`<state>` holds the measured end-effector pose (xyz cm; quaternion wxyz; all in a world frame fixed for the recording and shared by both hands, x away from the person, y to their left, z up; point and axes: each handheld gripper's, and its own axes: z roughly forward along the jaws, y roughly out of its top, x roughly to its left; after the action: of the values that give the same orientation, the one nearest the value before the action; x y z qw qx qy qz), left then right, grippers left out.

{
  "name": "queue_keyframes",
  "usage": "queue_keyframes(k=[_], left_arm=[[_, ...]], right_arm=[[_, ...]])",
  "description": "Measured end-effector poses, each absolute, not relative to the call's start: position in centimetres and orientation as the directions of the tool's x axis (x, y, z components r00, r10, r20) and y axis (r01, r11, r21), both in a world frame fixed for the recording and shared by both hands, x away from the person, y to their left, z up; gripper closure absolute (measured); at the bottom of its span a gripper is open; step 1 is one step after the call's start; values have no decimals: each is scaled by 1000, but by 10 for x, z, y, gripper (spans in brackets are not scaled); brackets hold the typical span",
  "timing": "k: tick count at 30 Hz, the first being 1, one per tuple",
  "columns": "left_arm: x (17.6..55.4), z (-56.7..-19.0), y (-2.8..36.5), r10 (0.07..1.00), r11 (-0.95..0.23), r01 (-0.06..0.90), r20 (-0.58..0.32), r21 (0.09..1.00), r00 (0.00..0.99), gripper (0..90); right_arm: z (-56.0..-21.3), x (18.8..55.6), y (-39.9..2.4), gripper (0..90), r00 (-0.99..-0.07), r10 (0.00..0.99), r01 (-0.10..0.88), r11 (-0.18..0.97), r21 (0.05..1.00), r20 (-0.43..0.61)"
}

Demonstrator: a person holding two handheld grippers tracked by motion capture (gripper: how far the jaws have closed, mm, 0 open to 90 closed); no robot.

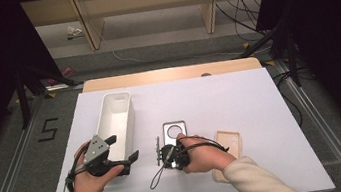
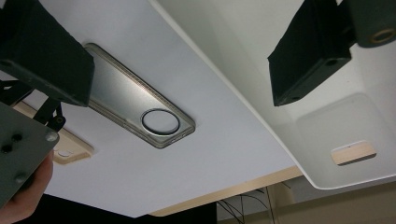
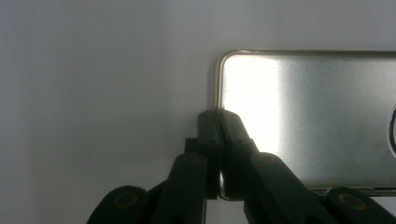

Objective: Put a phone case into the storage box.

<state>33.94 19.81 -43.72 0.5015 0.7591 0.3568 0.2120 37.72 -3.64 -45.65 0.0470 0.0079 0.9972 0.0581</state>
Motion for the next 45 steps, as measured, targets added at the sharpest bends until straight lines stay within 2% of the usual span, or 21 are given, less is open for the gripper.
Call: queue_keyframes(k=[8,17,24,36,45], left_arm=[[339,-437,198,753,-242,329,-37,913,657,66],[339,-437,199,754,-234,330,-44,915,655,67],[339,-436,199,756,-223,330,-51,917,652,71],[339,-436,200,760,-215,329,-54,919,647,74],[339,-437,200,763,-214,330,-54,919,645,78]], right_arm=[[-456,378,-38,888,-996,22,12,993,120,-83],[-453,380,-45,891,-996,53,39,984,172,-73],[-441,382,-56,892,-994,88,67,957,282,-63],[-426,382,-81,892,-987,150,115,902,416,-52],[-416,383,-98,892,-985,159,104,865,491,-72]])
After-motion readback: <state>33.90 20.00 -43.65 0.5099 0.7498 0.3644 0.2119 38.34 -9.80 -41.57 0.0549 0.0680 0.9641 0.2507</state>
